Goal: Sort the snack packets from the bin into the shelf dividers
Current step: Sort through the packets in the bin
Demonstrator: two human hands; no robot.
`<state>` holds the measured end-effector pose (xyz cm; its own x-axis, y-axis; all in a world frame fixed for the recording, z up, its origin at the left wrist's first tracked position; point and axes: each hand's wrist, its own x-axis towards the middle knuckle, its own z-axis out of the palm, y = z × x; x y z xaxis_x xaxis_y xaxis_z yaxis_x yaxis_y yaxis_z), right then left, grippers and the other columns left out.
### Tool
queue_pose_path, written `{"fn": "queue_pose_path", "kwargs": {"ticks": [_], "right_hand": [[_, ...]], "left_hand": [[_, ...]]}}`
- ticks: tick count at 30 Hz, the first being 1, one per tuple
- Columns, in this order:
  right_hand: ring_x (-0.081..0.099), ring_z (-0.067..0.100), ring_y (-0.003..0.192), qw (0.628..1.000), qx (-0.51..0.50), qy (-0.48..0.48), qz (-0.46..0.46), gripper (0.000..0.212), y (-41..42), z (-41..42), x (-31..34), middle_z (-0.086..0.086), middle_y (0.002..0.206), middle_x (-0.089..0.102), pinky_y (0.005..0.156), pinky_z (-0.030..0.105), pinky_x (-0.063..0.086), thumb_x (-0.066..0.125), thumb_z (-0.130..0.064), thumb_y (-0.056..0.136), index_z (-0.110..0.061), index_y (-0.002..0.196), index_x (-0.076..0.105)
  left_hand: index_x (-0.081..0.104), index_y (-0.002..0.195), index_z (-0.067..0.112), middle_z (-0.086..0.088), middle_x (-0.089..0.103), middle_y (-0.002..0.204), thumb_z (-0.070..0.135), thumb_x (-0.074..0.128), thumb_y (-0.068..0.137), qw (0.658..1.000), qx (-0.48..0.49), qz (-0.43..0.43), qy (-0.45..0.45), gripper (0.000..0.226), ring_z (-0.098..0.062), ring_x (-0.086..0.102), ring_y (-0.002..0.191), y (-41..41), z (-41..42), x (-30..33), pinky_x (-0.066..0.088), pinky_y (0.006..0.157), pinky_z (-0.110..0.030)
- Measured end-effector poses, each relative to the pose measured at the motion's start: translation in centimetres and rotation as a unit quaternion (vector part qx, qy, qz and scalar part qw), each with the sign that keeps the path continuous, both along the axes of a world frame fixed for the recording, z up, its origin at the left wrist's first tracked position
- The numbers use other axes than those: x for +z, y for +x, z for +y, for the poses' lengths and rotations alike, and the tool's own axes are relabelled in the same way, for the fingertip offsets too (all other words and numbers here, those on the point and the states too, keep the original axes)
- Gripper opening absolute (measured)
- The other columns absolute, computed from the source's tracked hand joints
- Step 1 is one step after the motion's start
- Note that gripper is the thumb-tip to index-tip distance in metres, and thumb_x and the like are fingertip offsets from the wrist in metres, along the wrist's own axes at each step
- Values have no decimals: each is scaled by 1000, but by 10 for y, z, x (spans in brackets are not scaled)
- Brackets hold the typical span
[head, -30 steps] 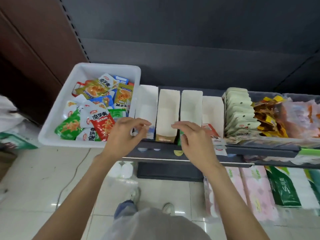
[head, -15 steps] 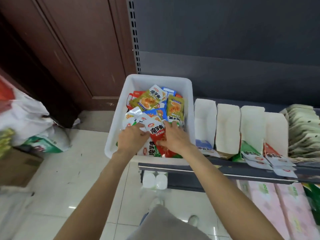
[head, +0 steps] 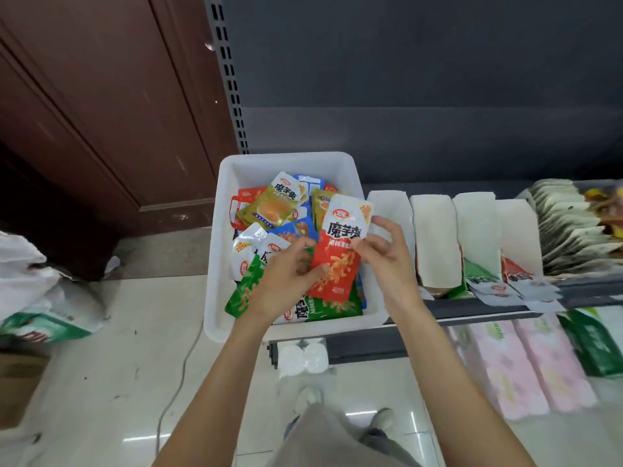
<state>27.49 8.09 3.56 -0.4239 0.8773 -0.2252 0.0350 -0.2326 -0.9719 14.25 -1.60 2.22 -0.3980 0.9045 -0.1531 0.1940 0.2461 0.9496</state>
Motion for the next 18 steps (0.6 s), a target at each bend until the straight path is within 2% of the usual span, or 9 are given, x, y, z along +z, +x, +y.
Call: {"fn": "queue_pose_path", "kwargs": {"ticks": [2, 4, 7, 9, 11, 13, 16, 18], "right_hand": [[66, 3, 87, 999, 4, 45, -2, 49, 21, 8, 13, -2, 101, 66, 65, 19, 53, 68, -8, 84, -29, 120, 43], [65, 0, 88, 990, 55, 115, -62, 46, 45, 15, 24, -9, 103, 64, 62, 18, 53, 71, -11, 82, -31, 116, 49], [65, -4, 70, 973, 100, 152, -144, 27, 78, 23, 29, -6, 91, 68, 56, 14, 51, 71, -11, 81, -18, 106, 63], [66, 0, 70, 972, 95, 158, -147, 19, 100, 27, 27, -6, 84, 70, 60, 20, 54, 70, -11, 83, -14, 101, 67], [67, 3, 77, 973, 67, 175, -135, 14, 123, 32, 23, -6, 84, 72, 68, 24, 56, 69, -11, 84, -19, 96, 69], [67, 1, 81, 967, 11, 213, -137, 13, 148, 39, 19, -11, 85, 73, 73, 21, 54, 70, -14, 83, -21, 94, 69], [62, -4, 71, 955, -104, 247, -125, 6, 191, 53, 16, -19, 73, 69, 70, 18, 53, 71, -14, 82, -15, 88, 69], [59, -7, 69, 927, -179, 295, -147, 12, 227, 67, 13, -17, 75, 67, 68, 13, 50, 71, -17, 84, -9, 94, 69]], "left_hand": [[54, 96, 33, 13, 66, 91, 19, 66, 87, 997, -58, 57, 3, 21, 6, 63, 79, 2, 2, 6, 50, 69, -11], [59, 103, 29, 15, 64, 91, 21, 67, 86, 988, -85, 130, 7, 20, 7, 60, 79, 6, 8, 11, 47, 73, -9], [65, 107, 25, 13, 67, 97, 27, 69, 85, 970, -96, 221, 33, 23, -5, 62, 90, 19, 21, 16, 52, 82, -26], [67, 104, 26, 12, 69, 98, 30, 68, 83, 961, -100, 251, 62, 21, -7, 63, 90, 36, 30, 19, 53, 79, -31], [68, 99, 27, 11, 70, 94, 34, 66, 81, 953, -94, 273, 87, 20, -8, 64, 85, 58, 41, 21, 53, 73, -30], [68, 94, 27, 11, 70, 89, 35, 68, 81, 949, -75, 289, 104, 16, -7, 63, 80, 82, 53, 22, 51, 67, -26], [62, 90, 30, 17, 65, 83, 36, 65, 82, 943, -13, 312, 116, 10, 0, 58, 74, 115, 74, 20, 49, 62, -24], [61, 92, 29, 18, 64, 87, 33, 65, 83, 945, 14, 309, 103, 11, 0, 57, 76, 136, 88, 14, 48, 64, -24]]}}
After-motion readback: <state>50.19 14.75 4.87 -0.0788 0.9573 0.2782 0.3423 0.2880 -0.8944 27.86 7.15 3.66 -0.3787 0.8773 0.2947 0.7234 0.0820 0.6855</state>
